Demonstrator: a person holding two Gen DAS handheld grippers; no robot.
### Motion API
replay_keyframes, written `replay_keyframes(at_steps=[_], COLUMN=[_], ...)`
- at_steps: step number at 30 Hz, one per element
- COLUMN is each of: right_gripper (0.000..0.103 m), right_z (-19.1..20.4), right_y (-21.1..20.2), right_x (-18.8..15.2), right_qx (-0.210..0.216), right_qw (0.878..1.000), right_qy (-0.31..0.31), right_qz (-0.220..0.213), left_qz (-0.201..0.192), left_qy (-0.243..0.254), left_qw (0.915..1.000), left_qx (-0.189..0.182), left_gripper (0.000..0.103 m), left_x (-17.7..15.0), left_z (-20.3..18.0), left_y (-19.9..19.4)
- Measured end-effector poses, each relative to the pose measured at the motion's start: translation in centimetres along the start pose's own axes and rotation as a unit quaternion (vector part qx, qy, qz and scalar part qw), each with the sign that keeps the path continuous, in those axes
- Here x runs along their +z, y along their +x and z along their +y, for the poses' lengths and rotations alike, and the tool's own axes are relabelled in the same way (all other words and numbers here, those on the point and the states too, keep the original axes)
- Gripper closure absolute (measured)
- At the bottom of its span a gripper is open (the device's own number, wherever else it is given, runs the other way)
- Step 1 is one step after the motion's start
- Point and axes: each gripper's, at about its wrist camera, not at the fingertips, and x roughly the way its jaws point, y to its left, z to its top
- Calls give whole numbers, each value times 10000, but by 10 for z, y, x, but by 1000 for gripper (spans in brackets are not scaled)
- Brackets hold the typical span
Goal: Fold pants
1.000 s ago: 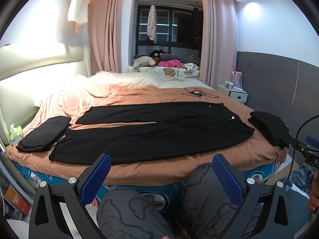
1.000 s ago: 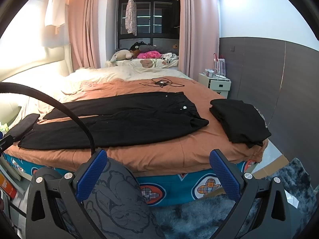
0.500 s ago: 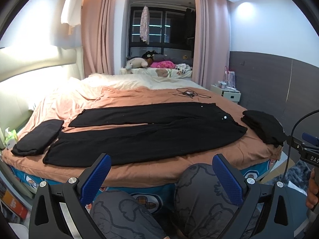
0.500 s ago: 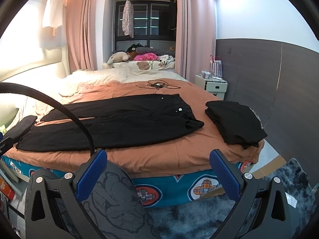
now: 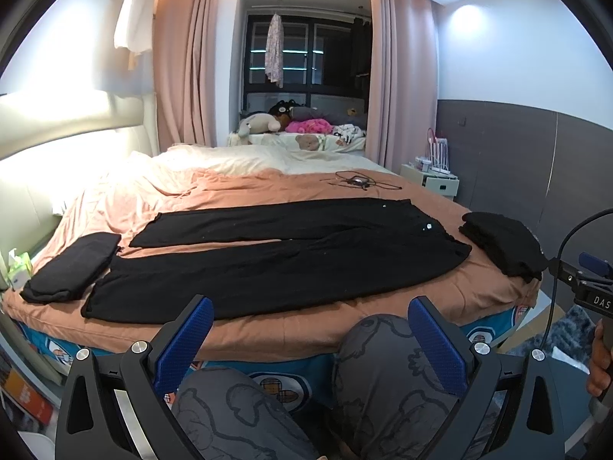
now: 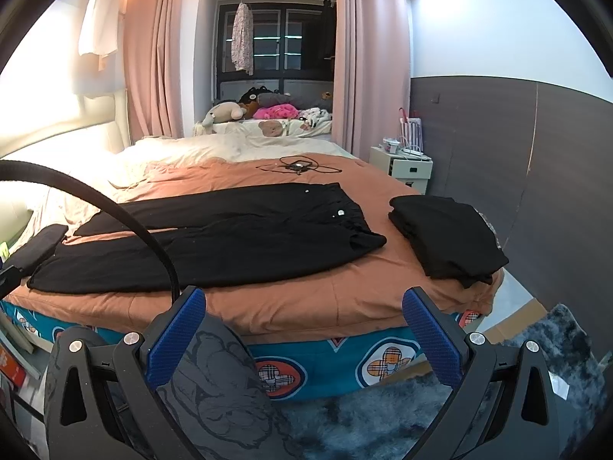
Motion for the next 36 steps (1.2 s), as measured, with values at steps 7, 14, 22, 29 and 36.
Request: replay_keyframes(at_steps=[7,14,22,29,36], right_gripper=[0,0,0,0,0], right_z=[-2,-4,-1,2,-4], right_y=[-1,-2,2,21,52], right_x=[0,-1,0,1,10], right_qx=[-5,-21,-35,7,192], right_qw=[10000,10000,9999,9998,9994], right_qy=[-16,-29,-102,-176,-168], right_qz=[6,-12,-53,67,253], left_qz=[-8,-17,-83,-78,98], left_qy=[-44,-78,-201,-332,-402], left_qw=[10000,9999,9997,9994,9991], left_qx=[-46,-98,-133,-111,-19], left_gripper=[0,0,0,0,0], left_x=[-1,-3,-2,1,0], left_z=[1,4,10,22,40], left_y=[0,-1,0,13,38])
